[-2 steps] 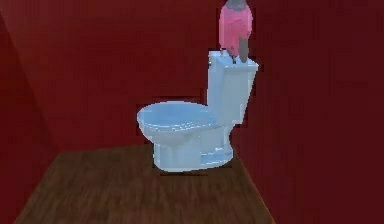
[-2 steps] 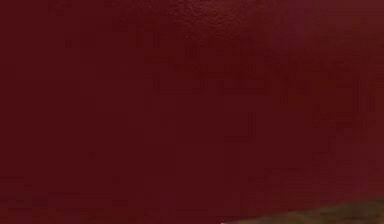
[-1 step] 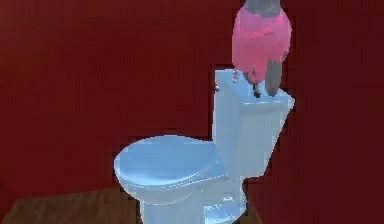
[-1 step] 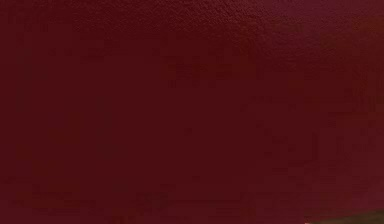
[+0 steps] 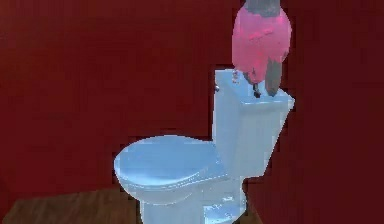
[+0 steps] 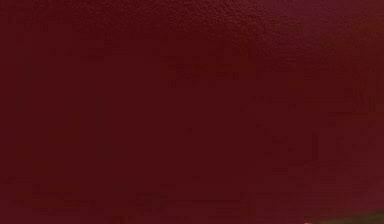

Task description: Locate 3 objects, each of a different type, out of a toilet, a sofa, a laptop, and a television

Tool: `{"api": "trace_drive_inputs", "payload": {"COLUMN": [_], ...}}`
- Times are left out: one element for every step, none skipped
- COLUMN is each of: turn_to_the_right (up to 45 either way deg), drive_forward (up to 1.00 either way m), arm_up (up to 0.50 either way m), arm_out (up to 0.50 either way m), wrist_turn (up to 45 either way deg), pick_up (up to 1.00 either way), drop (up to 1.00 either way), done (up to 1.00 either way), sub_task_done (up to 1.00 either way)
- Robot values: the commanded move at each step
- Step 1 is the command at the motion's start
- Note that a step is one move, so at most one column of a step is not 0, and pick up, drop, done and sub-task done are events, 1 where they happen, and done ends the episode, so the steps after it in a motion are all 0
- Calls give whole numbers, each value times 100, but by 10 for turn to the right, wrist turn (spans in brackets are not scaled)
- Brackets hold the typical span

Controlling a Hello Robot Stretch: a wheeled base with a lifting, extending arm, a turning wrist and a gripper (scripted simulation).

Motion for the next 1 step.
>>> {"api": "trace_drive_inputs", "payload": {"turn_to_the_right": [-450], "drive_forward": [0], "arm_up": [0], "arm_out": [0], "wrist_turn": [0], "pick_up": [0], "drop": [0], "done": [0], "sub_task_done": [0]}}
